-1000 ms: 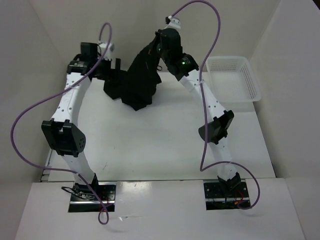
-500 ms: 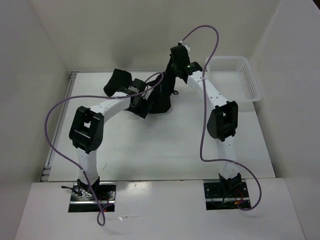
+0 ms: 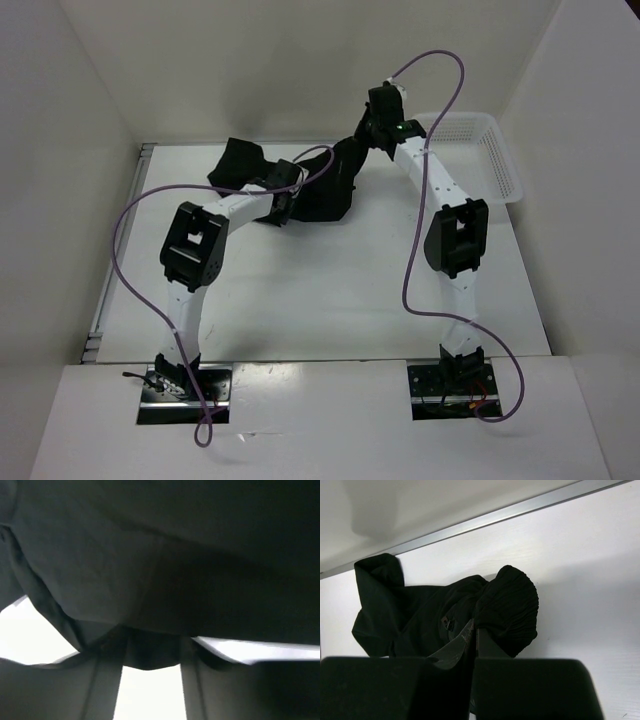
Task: Fold and stack the shorts
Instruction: Move the shorts to the center of the board
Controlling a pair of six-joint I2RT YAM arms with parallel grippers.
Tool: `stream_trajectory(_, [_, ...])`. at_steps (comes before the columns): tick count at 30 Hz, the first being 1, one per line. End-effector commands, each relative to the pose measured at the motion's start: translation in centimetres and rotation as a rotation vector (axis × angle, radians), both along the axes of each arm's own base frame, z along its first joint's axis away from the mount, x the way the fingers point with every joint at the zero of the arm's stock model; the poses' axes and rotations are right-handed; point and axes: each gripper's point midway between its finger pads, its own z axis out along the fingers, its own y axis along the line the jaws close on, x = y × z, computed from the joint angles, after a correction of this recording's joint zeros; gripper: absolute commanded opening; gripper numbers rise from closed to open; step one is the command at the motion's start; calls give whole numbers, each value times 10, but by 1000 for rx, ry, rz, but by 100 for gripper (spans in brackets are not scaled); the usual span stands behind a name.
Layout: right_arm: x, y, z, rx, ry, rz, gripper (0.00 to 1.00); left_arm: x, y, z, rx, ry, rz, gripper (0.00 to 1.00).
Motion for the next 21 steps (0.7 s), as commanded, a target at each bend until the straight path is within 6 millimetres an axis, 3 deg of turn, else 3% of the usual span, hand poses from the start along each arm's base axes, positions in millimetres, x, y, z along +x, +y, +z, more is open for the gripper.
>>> stream_trajectory(1, [10,-1,14,34,-54,6,0,2,-8,-16,-7,32,-20,36])
stream_trajectory(2, [9,2,14,41,-52,18,0,2,-8,-16,-7,32,-20,21])
stream_trajectory(3, [10,2,16,36,-62,22,0,5,-9,-13,-11,24,-20,0])
stream_trajectory(4, [9,4,12,40,-51,36,0,3,-8,-14,-7,32,-20,0])
stream_trajectory(5, [7,7,20,44,-69,60,0,-2,-13,-12,-31,56,-39,0])
stream_trajectory(6, [4,7,6,17,-44,81,0,-4,-9,-9,-48,66,-38,0])
stream_trajectory(7, [1,5,19,10,-73,90,0,-4,-1,8,-72,68,-29,0])
stream_trajectory(9, [-7,-2,10,-43,-63,136,0,-8,2,31,-161,88,-45,0])
stream_trajectory(10, [-11,-10,23,-57,-89,137,0,-10,22,59,-202,81,-17,0])
stream_trajectory(11, [-22,-12,6,-80,-49,157,0,-6,30,84,-247,56,-13,0])
stream_trajectory(12, [-27,-18,6,-107,-57,184,0,-8,30,116,-338,35,-43,0])
stream_trajectory(13, [-36,-19,2,-119,-45,204,0,-12,60,133,-382,54,7,0])
stream_trajectory(14, [-52,-23,-2,-129,-32,222,0,-10,71,153,-432,36,12,0])
stream_trajectory(15, [-60,-31,-5,-150,-22,226,0,-4,72,195,-528,-25,-32,0])
stream_trajectory(16, [-69,-31,-10,-147,-7,237,0,-6,84,207,-568,-27,-24,0])
stream_trajectory(17, [-85,-32,-17,-147,18,260,0,0,112,218,-594,-64,14,0])
stream_trajectory(18, [-91,-32,-21,-142,30,270,0,1,118,223,-609,-76,16,0])
stream_trajectory(21, [-109,-31,-38,-129,70,297,0,7,132,200,-573,-66,65,2])
